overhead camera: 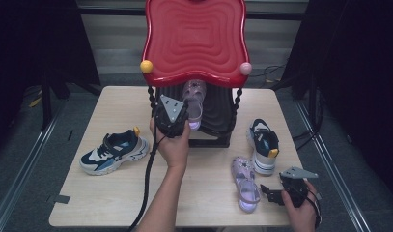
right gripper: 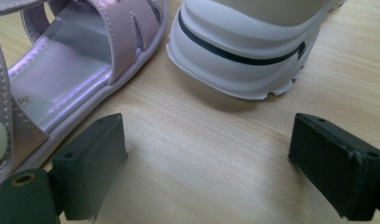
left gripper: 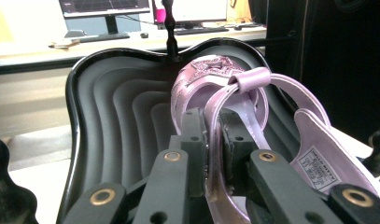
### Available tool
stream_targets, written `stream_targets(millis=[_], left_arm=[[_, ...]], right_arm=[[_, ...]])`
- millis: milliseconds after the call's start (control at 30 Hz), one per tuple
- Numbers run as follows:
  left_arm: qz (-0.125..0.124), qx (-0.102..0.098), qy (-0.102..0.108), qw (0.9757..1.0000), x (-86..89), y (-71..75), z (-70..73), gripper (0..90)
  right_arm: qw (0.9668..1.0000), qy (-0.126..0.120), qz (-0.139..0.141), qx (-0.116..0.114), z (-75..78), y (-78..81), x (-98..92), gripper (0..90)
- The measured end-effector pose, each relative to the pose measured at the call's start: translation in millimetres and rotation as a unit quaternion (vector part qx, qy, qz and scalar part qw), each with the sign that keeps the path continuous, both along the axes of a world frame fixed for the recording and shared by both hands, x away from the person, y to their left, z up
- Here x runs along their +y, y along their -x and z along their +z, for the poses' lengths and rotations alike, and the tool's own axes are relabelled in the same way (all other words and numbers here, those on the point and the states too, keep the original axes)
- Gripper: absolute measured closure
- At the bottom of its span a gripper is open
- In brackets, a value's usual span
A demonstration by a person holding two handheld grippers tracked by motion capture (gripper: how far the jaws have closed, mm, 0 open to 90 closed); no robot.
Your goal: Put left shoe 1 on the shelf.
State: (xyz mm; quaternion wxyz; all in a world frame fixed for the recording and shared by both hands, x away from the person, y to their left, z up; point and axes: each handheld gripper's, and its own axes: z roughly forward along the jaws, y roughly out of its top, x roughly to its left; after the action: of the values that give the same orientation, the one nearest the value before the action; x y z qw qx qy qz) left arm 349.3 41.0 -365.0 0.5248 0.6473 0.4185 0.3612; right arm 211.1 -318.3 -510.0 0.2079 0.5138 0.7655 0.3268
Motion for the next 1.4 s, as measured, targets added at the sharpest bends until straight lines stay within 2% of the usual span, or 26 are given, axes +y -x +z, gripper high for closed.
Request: stream_targets(millis=[267, 533, 633, 867, 1033, 1233, 1400], left_arm=[[0.015, -0.004, 0.005, 0.9999, -2.6, -12.2, -8.0, 82.0], [0.030, -0.006, -0.002, 0.9995, -4.5, -20.9, -12.7, 82.0], [0.038, -0.007, 0.008, 0.9992, -2.9, -23.6, -12.9, 82.0], [0.050, -0.009, 0.017, 0.9986, 0.7, -30.5, -14.2, 82.0], [0.055, -0.012, 0.012, 0.9984, 0.0, -33.8, -16.2, 82.0], [0.059, -0.011, 0.020, 0.9980, -2.8, -36.7, -20.4, 81.9], [0.065, -0.020, 0.035, 0.9971, -4.5, -38.7, -25.0, 82.0]], right_arm=[[1.0000, 0.000, 0.000, 0.000, 0.0, 0.0, 0.0, 10.4], [1.0000, 0.000, 0.000, 0.000, 0.0, 0.0, 0.0, 10.4], [1.0000, 0.000, 0.000, 0.000, 0.0, 0.0, 0.0, 10.4], [1.0000, 0.001, 0.001, -0.001, 0.0, -0.1, -0.1, 10.4], [1.0000, 0.000, 0.000, 0.000, 0.0, 0.0, 0.0, 10.4], [1.0000, 0.001, 0.000, -0.001, -0.1, 0.0, 0.0, 10.4], [1.0000, 0.002, 0.000, -0.001, -0.1, 0.1, 0.0, 10.5]])
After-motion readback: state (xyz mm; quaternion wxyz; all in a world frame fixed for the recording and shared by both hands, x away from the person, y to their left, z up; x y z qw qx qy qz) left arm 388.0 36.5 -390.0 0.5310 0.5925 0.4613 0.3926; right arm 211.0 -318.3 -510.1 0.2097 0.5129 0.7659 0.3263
